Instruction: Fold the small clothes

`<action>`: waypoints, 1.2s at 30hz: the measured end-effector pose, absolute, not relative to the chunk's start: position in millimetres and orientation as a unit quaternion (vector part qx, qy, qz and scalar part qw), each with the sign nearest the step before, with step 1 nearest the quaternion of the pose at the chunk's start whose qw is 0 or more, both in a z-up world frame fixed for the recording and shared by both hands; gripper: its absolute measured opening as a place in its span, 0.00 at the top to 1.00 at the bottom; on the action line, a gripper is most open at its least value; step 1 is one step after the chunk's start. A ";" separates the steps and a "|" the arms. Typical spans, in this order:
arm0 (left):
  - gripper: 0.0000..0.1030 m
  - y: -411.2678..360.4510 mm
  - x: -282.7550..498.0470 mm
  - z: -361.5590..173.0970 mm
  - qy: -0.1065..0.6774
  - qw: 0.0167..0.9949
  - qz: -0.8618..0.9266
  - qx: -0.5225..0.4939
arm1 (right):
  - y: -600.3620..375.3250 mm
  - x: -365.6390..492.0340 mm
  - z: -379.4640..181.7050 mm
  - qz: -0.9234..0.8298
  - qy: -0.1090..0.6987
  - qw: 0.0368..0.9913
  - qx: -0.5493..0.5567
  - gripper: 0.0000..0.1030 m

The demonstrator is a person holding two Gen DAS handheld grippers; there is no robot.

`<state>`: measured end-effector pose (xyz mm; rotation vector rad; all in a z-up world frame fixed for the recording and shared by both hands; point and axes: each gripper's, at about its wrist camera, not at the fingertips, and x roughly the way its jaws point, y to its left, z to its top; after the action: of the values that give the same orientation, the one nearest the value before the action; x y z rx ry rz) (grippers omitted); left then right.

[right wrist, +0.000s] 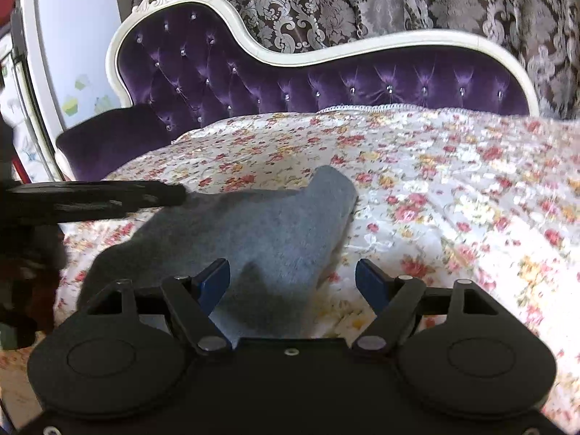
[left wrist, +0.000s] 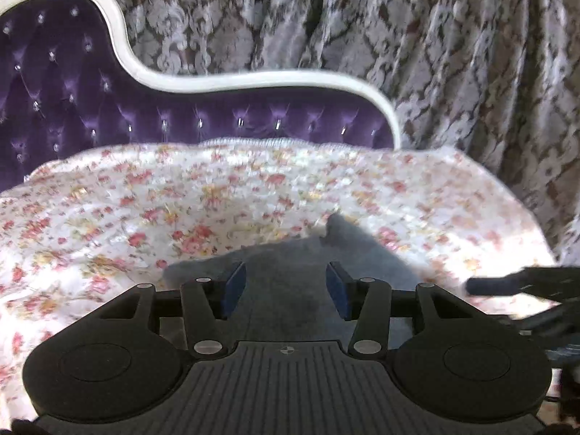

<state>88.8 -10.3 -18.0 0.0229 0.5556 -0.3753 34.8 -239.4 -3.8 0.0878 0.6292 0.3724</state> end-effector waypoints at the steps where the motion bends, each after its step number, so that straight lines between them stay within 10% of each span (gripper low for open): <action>1: 0.54 -11.6 95.0 -26.6 0.285 0.943 -0.174 0.017 | -238.1 35.3 -2.9 0.180 0.305 0.934 0.037 0.24; 36: 0.53 25.6 86.3 -47.9 0.330 0.935 -0.124 -0.042 | -195.0 147.4 -34.9 0.125 0.355 0.923 -0.081 0.18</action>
<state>86.3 25.6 -47.9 -0.0864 0.6738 -0.2534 147.4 -195.0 -34.9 -0.1659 0.7288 0.2563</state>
